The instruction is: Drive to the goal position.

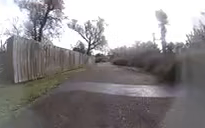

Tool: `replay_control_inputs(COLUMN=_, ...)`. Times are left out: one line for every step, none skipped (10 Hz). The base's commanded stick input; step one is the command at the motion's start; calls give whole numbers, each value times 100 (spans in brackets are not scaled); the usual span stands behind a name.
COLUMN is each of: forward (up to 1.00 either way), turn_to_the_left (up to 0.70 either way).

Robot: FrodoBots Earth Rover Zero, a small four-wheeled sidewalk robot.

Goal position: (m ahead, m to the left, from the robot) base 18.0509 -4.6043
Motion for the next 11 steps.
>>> replay_control_inputs(forward=70, turn_to_the_left=-35)
replay_control_inputs(forward=70, turn_to_the_left=-14)
replay_control_inputs(forward=70, turn_to_the_left=0)
replay_control_inputs(forward=70, turn_to_the_left=0)
replay_control_inputs(forward=70, turn_to_the_left=0)
replay_control_inputs(forward=70, turn_to_the_left=0)
replay_control_inputs(forward=70, turn_to_the_left=0)
replay_control_inputs(forward=70, turn_to_the_left=0)
replay_control_inputs(forward=70, turn_to_the_left=0)
replay_control_inputs(forward=70, turn_to_the_left=0)
replay_control_inputs(forward=70, turn_to_the_left=0)
